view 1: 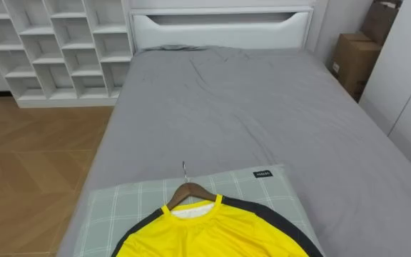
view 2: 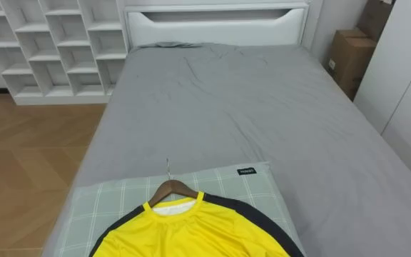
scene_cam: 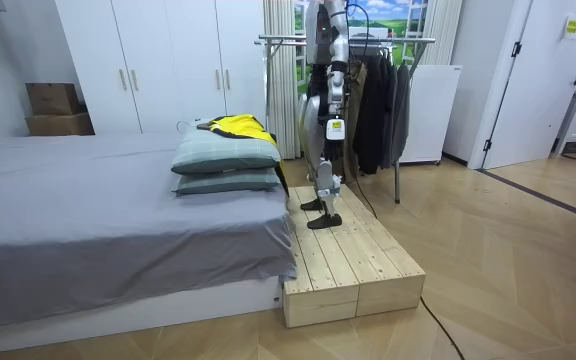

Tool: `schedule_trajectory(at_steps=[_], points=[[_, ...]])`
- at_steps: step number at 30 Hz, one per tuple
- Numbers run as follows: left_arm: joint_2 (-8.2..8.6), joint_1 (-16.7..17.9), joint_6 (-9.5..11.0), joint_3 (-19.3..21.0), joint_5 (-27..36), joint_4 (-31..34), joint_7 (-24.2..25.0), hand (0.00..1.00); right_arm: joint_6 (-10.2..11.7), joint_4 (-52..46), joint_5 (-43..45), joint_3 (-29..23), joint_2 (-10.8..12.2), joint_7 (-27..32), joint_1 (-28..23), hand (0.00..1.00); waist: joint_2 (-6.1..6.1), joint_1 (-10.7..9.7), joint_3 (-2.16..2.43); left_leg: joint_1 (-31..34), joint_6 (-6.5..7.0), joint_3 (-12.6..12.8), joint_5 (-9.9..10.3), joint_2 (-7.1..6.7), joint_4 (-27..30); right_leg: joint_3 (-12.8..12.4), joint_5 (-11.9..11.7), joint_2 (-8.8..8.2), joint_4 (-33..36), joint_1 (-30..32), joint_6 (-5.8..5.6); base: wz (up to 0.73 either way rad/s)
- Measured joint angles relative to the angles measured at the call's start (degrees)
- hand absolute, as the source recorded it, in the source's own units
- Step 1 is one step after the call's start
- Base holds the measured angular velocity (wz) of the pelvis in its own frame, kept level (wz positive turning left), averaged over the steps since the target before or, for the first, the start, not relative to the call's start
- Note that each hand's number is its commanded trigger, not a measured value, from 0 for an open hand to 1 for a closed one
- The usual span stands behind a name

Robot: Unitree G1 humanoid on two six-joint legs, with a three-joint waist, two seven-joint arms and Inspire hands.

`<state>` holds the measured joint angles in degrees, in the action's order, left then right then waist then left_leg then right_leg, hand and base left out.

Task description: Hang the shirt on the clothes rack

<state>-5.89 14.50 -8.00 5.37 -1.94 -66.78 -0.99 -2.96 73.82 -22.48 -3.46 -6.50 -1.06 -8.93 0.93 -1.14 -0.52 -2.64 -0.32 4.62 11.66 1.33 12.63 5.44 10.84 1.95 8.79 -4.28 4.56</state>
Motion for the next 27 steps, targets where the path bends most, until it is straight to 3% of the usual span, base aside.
schedule_trajectory(at_steps=[7, 27], points=[[-0.03, -0.22, 0.93, 0.0, -1.14, -0.1, -0.11, 0.0, 0.44, 0.05, -0.14, 0.27, -0.15, -0.51, 0.03, 0.0, -0.07, 0.13, -0.02, 0.14, 0.0, 0.0, 0.0, -0.04, -0.03, -0.31, 0.11, 0.04, -0.01, 0.23, -0.09, 0.0], [-0.08, -0.38, 1.04, 0.07, -2.26, -0.2, -0.13, 0.0, 0.47, 0.12, 0.24, 0.38, -0.48, -1.49, 0.04, 0.0, -0.02, -0.01, 0.0, 0.09, 0.0, 0.0, 0.0, -0.09, 0.0, -0.31, 0.11, -0.03, 0.0, 0.2, -0.08, 0.0]])
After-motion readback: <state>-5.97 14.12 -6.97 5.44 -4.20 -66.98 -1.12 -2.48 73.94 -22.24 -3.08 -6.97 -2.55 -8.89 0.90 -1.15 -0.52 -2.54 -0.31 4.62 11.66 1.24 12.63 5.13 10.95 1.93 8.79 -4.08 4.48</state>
